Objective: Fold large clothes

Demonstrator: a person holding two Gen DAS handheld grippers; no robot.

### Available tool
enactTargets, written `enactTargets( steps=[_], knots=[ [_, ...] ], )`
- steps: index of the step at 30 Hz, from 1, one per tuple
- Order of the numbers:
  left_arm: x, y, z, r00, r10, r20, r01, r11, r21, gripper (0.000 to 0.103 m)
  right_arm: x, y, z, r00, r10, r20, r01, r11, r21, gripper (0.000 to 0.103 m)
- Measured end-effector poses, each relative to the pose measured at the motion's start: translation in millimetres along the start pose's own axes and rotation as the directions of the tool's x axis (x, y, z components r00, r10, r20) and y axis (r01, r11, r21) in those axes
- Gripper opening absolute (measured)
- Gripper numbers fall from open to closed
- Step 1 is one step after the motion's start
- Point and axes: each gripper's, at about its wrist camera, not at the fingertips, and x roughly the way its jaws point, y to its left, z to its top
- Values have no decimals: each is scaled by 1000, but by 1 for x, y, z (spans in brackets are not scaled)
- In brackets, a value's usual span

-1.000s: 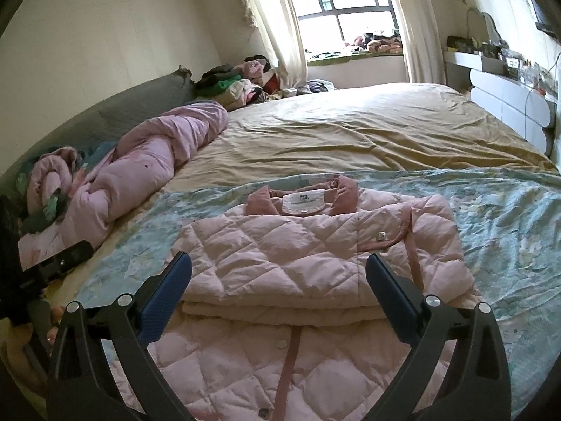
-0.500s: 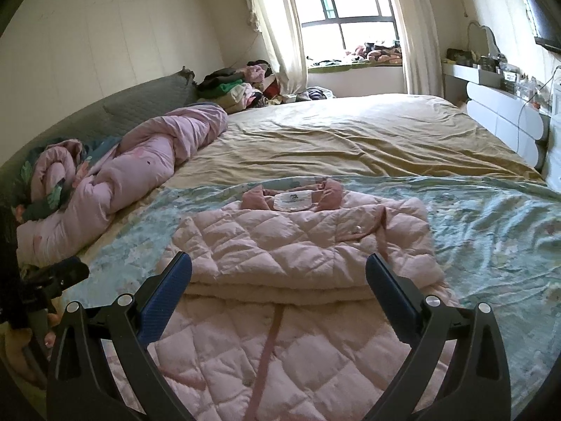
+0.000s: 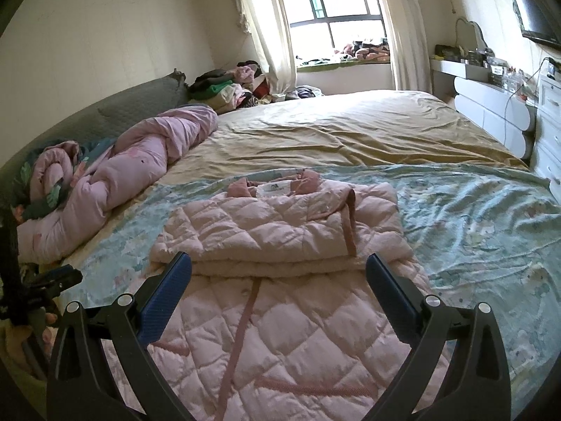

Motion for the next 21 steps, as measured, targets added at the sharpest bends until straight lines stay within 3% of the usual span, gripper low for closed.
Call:
enactTargets(
  steps=[9,21],
  knots=[
    [-3,17,-26,997,31,-64,-33,999,-32,94,-15,-12,-17,1000,-4,-15,4,1000,-6,99],
    [-14,47,-76,980,78,-184,-90,994,-55,94,-28,-31,-37,1000,5,-18,-4,1000,29,99]
  ],
)
